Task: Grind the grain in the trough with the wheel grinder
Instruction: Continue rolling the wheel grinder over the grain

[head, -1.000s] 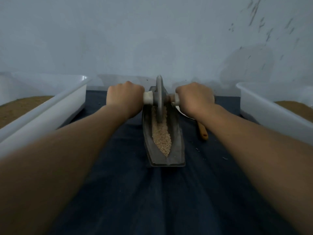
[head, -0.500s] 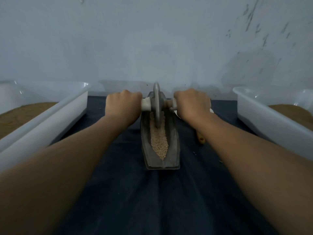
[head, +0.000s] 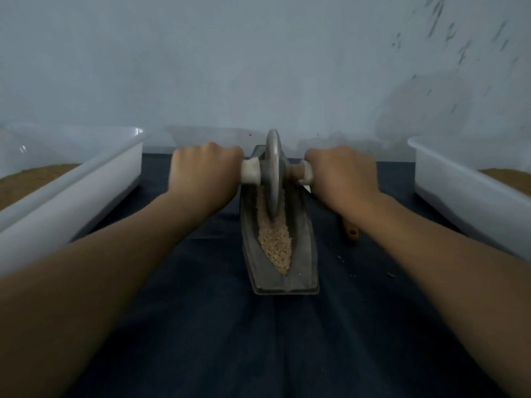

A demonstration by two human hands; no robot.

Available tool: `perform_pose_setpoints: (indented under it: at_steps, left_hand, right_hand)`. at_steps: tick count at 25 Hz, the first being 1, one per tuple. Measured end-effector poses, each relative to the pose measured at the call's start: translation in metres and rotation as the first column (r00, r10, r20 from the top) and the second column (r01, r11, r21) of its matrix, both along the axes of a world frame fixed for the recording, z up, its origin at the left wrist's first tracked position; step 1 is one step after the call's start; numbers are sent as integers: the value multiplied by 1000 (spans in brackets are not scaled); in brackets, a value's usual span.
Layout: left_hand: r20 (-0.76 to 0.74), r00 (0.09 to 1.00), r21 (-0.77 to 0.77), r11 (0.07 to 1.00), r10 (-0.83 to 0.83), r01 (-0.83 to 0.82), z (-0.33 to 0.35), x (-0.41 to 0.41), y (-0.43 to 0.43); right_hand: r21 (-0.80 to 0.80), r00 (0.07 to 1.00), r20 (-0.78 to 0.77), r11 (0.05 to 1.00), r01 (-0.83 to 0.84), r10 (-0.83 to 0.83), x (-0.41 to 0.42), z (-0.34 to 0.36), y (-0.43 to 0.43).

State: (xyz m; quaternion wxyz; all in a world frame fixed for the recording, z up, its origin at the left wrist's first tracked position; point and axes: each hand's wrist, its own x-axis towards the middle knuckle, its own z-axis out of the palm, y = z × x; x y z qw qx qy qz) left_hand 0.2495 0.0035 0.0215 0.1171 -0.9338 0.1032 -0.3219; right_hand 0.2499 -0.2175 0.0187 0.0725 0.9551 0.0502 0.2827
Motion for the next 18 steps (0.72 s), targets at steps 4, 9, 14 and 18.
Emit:
perform_pose_setpoints:
  at_steps: [4, 9, 14, 18]
  left_hand:
    - [-39, 999, 30, 1000, 5, -4, 13, 0, -9]
    - [167, 963, 68, 977, -211, 203, -4, -54, 33]
    - [45, 998, -61, 997, -34, 37, -7, -10, 9]
    - [-26, 1000, -58, 998, -17, 16, 5, 8, -2]
  right_hand:
    - [42, 990, -138, 998, 36, -30, 2, 6, 4]
    - [-146, 956, 225, 977, -158, 188, -61, -7, -24]
    - [-62, 1000, 22, 998, -7, 8, -8, 2, 0]
    - [12, 993, -116, 999, 38, -37, 0, 9, 5]
